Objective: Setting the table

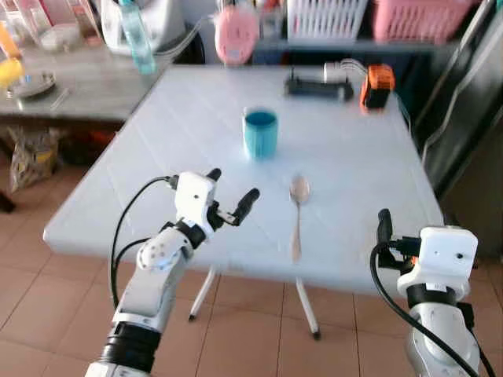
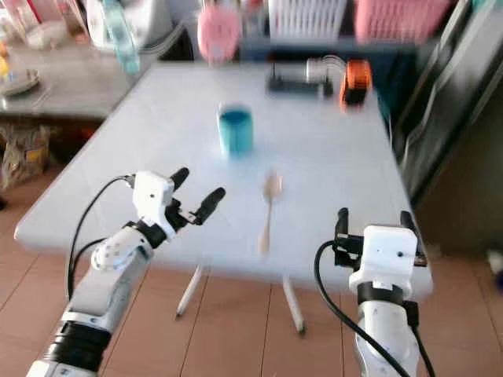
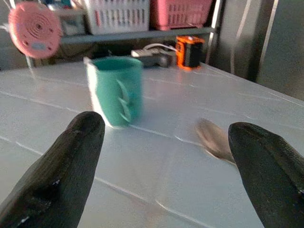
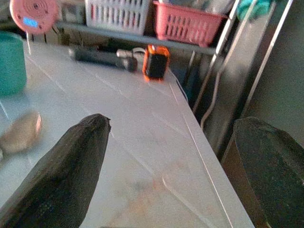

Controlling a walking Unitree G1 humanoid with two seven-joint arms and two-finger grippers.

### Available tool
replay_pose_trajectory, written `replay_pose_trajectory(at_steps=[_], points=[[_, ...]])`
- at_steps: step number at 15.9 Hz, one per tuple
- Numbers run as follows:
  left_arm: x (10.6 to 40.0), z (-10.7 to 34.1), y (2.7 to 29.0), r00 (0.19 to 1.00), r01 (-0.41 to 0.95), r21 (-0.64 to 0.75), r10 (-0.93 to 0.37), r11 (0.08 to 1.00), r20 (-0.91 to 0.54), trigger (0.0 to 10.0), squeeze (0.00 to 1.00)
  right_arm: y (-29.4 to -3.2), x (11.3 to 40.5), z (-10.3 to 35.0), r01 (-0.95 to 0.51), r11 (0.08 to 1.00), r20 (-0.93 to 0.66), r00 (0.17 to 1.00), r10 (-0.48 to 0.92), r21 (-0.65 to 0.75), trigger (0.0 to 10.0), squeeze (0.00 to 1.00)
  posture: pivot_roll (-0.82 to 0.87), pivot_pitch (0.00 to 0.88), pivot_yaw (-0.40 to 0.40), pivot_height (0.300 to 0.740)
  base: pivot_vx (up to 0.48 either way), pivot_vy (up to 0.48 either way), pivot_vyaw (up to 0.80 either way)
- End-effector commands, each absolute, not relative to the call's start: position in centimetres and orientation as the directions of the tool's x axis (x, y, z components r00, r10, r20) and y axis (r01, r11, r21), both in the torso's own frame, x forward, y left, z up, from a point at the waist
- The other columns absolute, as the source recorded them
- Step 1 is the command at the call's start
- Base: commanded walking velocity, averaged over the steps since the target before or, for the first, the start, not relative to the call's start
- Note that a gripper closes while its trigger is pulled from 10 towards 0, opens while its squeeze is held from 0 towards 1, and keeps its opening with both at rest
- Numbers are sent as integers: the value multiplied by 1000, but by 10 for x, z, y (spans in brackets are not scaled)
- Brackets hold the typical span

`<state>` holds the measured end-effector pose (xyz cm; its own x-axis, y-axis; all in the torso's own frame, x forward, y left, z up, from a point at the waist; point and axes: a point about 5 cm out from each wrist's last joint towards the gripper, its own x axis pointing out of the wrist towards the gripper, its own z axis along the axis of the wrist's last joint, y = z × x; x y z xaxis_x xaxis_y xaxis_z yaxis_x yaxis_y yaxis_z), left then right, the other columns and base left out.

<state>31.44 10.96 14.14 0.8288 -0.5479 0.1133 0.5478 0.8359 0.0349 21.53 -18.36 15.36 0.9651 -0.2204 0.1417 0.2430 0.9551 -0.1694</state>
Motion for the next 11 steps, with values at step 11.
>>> replay_pose_trajectory(at_steps=[11], points=[[289,140,129,645,761,107,-764,640,-17,10000,0,-147,210,150,139,989,88,987,-134,-54,10000,0,18,154,46,740,66,0,0]])
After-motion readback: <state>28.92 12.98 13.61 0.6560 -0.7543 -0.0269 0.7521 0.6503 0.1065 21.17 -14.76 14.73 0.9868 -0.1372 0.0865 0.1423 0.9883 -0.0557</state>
